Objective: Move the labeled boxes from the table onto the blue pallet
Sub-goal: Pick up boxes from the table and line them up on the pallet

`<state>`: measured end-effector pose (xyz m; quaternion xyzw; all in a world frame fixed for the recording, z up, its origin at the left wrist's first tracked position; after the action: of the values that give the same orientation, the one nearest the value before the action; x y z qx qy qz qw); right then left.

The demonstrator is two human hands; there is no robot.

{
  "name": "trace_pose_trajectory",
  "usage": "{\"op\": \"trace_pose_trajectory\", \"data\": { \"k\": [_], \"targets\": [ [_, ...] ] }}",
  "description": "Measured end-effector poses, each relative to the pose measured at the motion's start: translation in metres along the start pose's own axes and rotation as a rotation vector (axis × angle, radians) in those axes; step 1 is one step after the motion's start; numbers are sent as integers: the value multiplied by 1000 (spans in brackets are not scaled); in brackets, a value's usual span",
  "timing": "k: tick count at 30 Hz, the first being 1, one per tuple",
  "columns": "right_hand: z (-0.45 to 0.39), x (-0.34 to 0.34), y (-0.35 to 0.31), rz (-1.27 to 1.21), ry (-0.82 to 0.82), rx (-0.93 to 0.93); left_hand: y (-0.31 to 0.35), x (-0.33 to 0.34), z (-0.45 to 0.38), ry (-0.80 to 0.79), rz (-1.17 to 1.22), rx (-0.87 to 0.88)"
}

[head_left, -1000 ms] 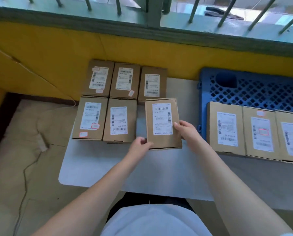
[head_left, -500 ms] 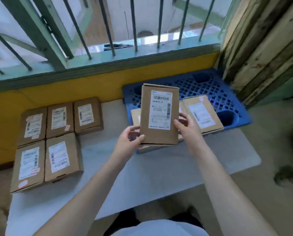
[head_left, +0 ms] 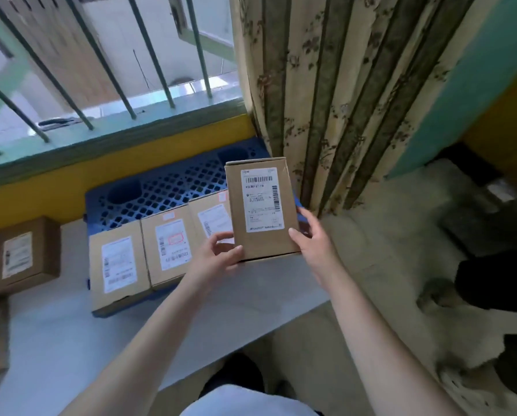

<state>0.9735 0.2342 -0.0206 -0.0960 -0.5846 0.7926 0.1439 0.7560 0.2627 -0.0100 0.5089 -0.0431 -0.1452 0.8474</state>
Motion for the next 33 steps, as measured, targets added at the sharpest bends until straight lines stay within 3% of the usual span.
{"op": "trace_pose_trajectory", "data": {
  "k": [9, 16, 26, 33],
  "targets": [
    [-87, -24, 5, 50, 35, 85, 9, 31, -78, 50, -93, -23],
    [-137, -34, 11, 69, -28, 182, 13, 43, -108, 100, -228, -72],
    [-171, -27, 28, 230, -274, 211, 9, 56, -116, 269, -344, -196],
    [-181, -20, 47, 452, -382, 208, 3, 51, -119, 306, -688, -248]
  ]
}}
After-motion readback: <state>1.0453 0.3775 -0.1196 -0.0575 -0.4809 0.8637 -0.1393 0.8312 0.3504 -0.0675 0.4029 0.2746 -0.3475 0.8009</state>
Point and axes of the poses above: each hand's wrist, its own z-axis away from the middle knuckle, its own x-axis out of the palm, y = z × x, the point moved 4 cm from there along -z, towards the middle knuckle, and after that the axes turned 4 degrees about -z, right-handed, at the moved point
